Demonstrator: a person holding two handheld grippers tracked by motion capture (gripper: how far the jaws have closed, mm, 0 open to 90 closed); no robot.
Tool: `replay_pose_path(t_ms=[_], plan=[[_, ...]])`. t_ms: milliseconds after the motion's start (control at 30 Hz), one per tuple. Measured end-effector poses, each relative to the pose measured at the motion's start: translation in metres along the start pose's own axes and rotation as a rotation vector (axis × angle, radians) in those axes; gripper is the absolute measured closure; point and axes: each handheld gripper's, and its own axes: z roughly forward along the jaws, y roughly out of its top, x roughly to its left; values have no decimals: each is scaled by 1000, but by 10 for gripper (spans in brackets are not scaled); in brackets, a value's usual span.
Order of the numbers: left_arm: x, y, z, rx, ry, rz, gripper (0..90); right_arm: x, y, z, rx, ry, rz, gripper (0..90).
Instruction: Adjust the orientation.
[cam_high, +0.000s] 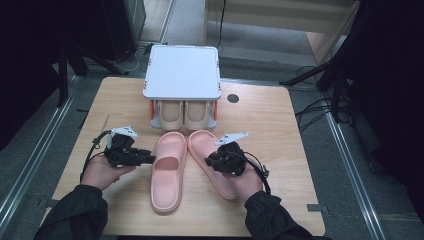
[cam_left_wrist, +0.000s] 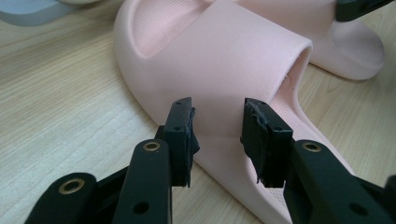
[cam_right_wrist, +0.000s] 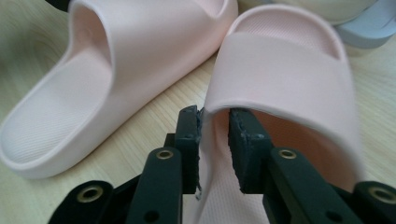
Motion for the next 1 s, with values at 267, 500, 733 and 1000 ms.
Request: replay_pose_path(t_ms=[267,500,733,1000], plan=[[3,-2,-1,-4,17,-2,632,-24,-6,-35,-38,-69,6,844],[6,-2,5,25,27,-3,630,-66,-14,-26,-2,-158,85,838],[9,-3,11,34,2,-10,633,-70,-15,-8,49,-151,81,804],[4,-3,12,40,-26,7,637,-56,-13,-3,54,-119,65,821]])
